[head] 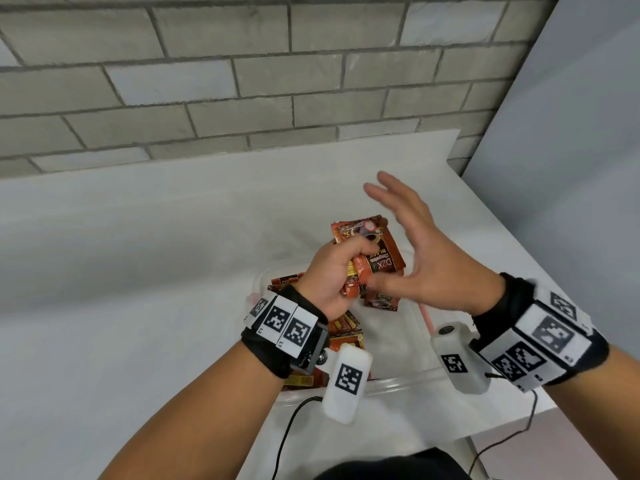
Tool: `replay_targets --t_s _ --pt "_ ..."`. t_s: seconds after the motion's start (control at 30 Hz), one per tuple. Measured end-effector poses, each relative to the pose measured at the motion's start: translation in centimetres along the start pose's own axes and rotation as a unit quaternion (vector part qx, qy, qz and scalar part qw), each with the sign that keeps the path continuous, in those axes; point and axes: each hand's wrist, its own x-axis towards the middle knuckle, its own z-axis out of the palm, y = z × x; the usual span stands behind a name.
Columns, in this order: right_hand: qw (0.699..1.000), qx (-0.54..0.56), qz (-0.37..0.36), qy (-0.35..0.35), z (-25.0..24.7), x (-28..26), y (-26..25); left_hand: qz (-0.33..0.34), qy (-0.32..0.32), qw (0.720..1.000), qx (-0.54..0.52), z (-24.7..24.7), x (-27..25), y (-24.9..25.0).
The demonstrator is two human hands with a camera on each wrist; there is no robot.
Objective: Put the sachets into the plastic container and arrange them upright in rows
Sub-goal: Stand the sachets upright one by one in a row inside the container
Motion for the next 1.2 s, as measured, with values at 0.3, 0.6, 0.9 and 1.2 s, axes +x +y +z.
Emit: replay_targets --t_s 0.3,0.6,0.9,1.2 --pt "0.973 -0.223 -0.036 -0.054 1.2 0.5 0.5 0.013 -0.054 0.998 0.041 0.2 0.0 -0.1" --pt "0.992 -0.108 -0.022 -0.057 0.9 0.9 0.6 0.029 -0.088 0.996 -0.005 -0.3 -0.1 -0.1" --pt "0.968 -0.223 -0.079 -0.085 1.4 0.7 1.9 -0.016 -0.068 0.997 -0.02 -0.8 0.0 0.5" --pt "0.955 -0.277 -0.075 -0.077 1.9 0.3 1.8 0.02 0.005 0.999 -0.028 -0.4 0.4 0.4"
